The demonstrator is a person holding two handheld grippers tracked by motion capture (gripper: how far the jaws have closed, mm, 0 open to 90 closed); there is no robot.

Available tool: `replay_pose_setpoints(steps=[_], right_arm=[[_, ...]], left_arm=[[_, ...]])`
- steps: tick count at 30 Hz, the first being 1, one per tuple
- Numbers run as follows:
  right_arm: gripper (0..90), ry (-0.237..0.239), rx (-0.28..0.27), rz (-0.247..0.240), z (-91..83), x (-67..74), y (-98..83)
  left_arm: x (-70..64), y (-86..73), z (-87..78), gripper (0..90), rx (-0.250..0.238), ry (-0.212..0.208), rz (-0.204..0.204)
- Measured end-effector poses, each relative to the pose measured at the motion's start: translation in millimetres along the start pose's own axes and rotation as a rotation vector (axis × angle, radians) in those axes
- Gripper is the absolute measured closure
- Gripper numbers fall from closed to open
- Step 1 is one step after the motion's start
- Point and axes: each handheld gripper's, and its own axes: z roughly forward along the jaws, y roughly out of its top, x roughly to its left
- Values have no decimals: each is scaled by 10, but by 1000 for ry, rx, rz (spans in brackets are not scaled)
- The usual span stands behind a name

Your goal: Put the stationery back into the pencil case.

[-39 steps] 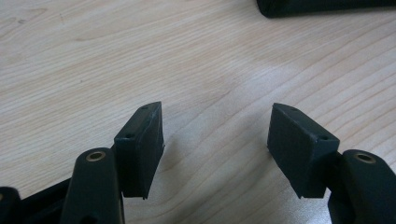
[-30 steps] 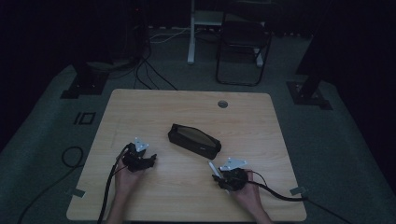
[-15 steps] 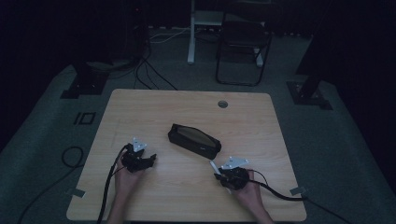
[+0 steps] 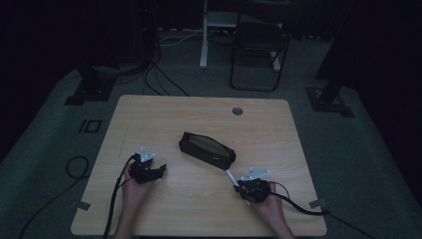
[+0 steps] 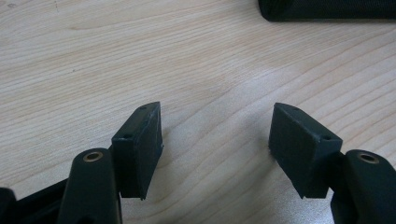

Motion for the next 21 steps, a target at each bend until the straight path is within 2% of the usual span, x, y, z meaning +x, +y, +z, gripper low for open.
replay_pose_setpoints(steps=[4, 12, 21], right_arm=[[776, -6, 5, -6, -2, -11, 5], [780, 3, 4, -17, -3, -24, 3], [785, -13, 5, -41, -9, 2, 2]], left_arm=[[1, -3, 1, 353, -3, -2, 0], [6, -11, 2, 352, -10, -5, 2], [13, -15, 14, 337, -19, -7, 4]])
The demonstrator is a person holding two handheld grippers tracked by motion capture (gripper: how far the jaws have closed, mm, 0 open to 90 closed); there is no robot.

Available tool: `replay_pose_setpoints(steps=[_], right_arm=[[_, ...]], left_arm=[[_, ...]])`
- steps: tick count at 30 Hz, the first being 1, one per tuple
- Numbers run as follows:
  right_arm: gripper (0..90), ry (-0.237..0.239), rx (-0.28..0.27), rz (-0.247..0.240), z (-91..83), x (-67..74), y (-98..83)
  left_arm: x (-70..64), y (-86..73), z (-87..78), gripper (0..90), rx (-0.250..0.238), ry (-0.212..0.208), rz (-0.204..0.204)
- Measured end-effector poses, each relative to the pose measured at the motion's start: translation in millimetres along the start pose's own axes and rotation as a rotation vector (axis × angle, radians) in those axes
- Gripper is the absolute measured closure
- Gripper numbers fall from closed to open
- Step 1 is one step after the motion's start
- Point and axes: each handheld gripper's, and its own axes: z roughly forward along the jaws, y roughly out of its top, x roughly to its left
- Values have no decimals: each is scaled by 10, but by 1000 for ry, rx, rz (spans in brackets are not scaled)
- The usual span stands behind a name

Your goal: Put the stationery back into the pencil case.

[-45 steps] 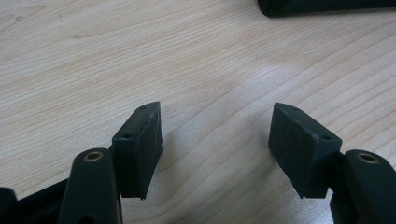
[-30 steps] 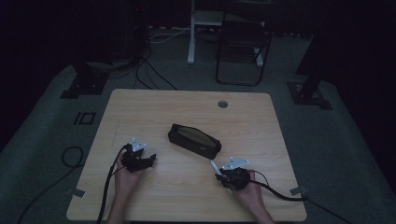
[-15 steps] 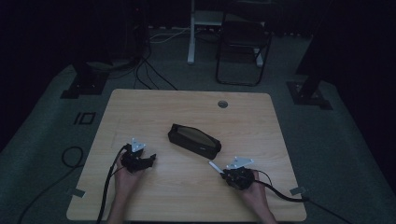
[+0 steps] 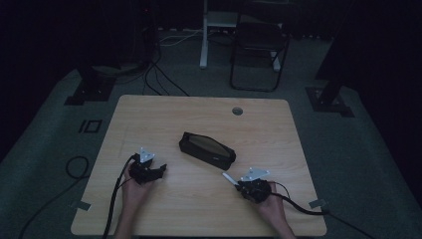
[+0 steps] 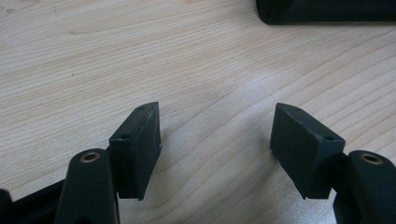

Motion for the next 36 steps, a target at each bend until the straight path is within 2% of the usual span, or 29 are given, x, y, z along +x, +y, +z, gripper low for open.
replay_pose_setpoints(steps=[7, 16, 36], right_arm=[[786, 3, -6, -18, -32, 15, -5], [785, 16, -32, -13, -112, 11, 6], [786, 1, -66, -31, -240, 44, 71]], left_arm=[[2, 2, 2, 327, 1, 2, -2], [2, 4, 6, 320, 0, 4, -5], [2, 5, 6, 318, 1, 5, -6]])
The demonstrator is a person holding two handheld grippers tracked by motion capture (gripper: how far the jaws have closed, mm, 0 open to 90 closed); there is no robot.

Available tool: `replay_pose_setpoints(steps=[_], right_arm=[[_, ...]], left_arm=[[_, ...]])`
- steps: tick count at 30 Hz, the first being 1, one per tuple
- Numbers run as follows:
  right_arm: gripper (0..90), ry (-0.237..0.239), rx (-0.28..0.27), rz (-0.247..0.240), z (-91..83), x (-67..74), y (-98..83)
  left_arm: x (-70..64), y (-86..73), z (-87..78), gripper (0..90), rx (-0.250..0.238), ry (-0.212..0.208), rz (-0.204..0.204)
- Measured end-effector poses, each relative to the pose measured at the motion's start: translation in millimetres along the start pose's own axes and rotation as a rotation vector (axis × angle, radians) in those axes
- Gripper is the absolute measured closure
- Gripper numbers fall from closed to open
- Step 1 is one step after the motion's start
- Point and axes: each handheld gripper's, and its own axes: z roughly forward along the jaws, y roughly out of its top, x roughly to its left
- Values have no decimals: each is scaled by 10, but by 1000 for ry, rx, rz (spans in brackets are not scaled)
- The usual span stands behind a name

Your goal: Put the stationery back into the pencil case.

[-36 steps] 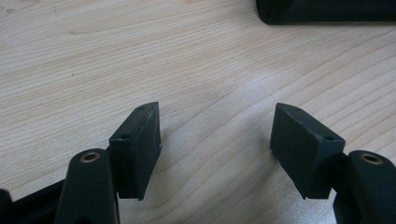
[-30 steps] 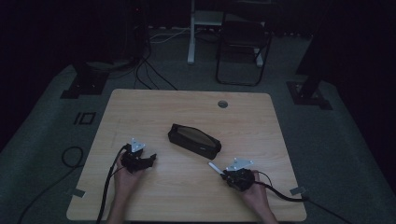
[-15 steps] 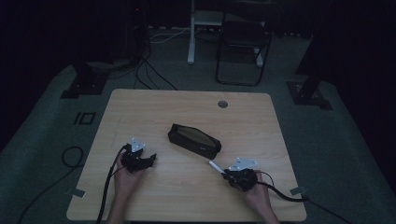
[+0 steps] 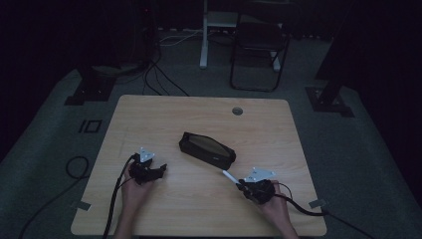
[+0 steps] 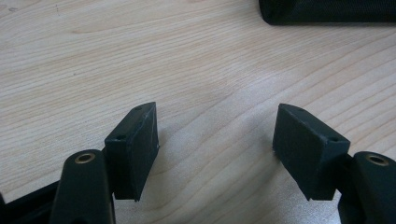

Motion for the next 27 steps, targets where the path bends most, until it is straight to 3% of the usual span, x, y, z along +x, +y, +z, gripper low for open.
replay_pose_setpoints(steps=[27], right_arm=[[786, -16, -30, -15, -140, -7, 79]], left_arm=[[0, 0, 0, 317, 0, 0, 0]])
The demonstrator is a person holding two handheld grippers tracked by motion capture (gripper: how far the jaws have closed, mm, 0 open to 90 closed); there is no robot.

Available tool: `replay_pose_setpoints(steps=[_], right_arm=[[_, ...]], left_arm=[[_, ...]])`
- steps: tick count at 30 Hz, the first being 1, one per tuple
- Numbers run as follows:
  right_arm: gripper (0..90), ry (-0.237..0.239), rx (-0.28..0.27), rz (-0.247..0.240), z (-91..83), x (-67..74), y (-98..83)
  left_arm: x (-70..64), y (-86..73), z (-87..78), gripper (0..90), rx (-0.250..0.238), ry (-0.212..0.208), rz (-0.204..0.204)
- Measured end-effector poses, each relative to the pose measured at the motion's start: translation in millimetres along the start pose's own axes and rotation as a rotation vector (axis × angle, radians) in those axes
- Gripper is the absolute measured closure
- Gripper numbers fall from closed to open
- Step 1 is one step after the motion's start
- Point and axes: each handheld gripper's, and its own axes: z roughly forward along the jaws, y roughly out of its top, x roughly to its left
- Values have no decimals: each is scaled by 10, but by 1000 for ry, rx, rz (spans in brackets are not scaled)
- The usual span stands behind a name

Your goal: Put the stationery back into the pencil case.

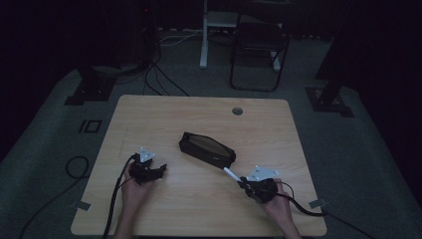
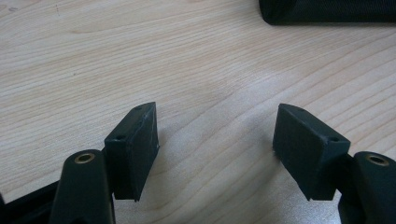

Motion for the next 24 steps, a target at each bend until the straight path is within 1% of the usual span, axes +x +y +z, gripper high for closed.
replay_pose_setpoints(steps=[24], right_arm=[[785, -15, -23, -27, -93, -53, 125]], left_arm=[[0, 0, 0, 317, 0, 0, 0]])
